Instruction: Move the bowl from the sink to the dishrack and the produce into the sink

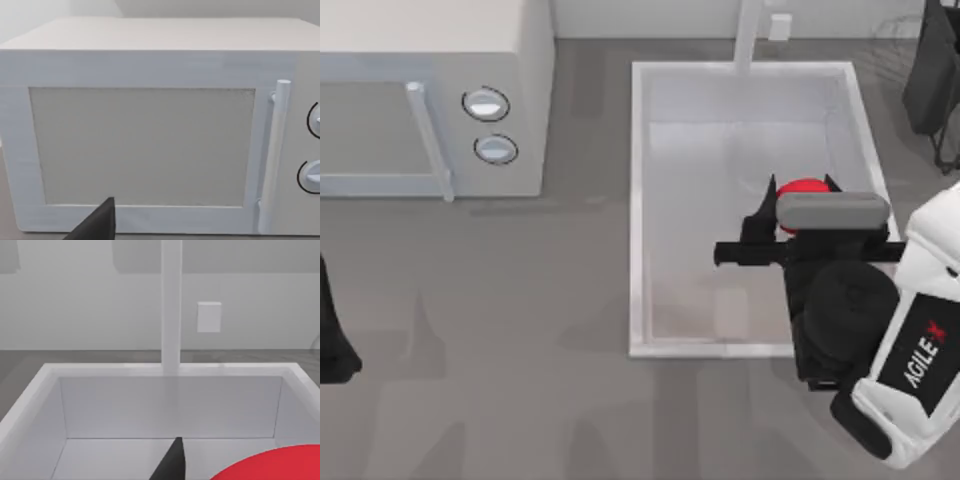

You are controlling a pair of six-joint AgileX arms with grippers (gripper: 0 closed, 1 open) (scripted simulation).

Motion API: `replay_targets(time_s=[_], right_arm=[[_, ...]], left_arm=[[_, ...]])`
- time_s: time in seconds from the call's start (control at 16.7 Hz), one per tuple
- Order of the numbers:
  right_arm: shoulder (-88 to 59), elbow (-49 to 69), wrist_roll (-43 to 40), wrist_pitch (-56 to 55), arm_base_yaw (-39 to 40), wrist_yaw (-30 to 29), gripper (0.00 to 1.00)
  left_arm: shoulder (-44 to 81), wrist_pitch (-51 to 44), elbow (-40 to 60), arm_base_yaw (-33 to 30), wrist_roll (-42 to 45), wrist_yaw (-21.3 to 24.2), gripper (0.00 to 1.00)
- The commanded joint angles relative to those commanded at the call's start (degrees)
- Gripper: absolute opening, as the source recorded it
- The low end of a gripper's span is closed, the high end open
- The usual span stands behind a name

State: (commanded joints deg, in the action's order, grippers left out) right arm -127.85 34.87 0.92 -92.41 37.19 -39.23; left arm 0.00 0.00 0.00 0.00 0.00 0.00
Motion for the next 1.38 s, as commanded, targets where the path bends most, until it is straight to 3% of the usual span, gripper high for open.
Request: replay_targets(time_s=[0.6, 1.38], right_arm=[[0.0, 0.0, 0.0, 0.0, 0.0, 0.0, 0.98], [3.5, -0.8, 0.4, 2.8, -1.3, 0.3, 1.00]], left_arm=[[0.0, 0.0, 0.0, 0.0, 0.0, 0.0, 1.00], [0.0, 0.0, 0.0, 0.0, 0.0, 0.0, 1.00]])
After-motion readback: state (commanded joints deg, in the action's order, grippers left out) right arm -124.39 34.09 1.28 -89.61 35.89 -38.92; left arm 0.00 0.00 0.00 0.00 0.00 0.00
